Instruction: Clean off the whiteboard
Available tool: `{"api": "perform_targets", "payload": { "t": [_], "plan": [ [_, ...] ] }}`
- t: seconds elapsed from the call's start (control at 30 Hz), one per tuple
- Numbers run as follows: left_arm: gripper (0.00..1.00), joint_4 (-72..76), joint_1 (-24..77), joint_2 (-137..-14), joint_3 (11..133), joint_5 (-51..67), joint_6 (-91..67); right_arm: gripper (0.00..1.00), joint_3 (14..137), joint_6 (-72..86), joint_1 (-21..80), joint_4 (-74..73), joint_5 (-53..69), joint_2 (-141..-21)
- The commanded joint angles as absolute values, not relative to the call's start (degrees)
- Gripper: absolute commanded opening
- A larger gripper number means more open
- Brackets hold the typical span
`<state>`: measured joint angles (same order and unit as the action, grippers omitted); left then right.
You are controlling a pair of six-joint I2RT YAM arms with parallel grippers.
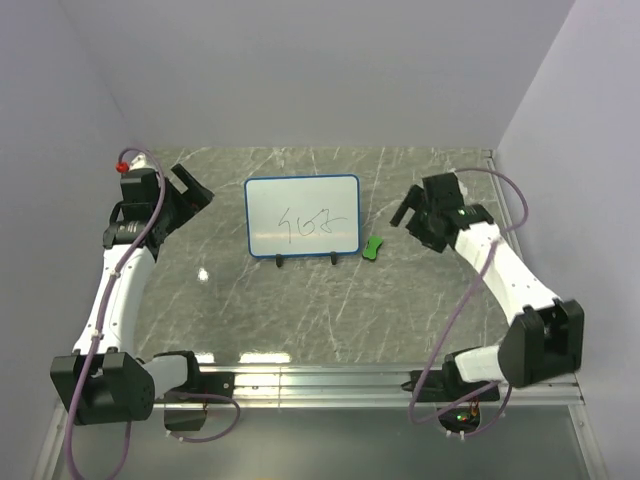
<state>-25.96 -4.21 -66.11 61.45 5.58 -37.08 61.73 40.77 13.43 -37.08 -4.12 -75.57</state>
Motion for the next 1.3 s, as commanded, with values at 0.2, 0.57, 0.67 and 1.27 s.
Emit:
{"api": "perform_targets", "payload": {
  "t": [0.2, 0.57, 0.67, 1.27],
  "plan": [
    [1.0, -27.2, -4.2, -62.5, 58.4, 10.8, -34.7, 0.99, 76.5, 41.7, 17.6, -43.4, -8.3, -90.9],
    [0.97, -29.4, -4.1, -60.0, 59.0, 9.1, -32.8, 0.93, 78.2, 44.4, 20.2, -42.5, -3.9, -102.7],
    [0.97, -29.6, -4.1, -60.4, 58.6, 8.9, -32.6, 0.92, 79.5, 44.5, 20.7, -42.4, -3.5, -105.0],
    [0.96, -24.8, -4.1, -62.9, 57.1, 10.9, -33.3, 0.74, 82.1, 42.1, 21.0, -41.0, -4.3, -114.3]
  ]
}}
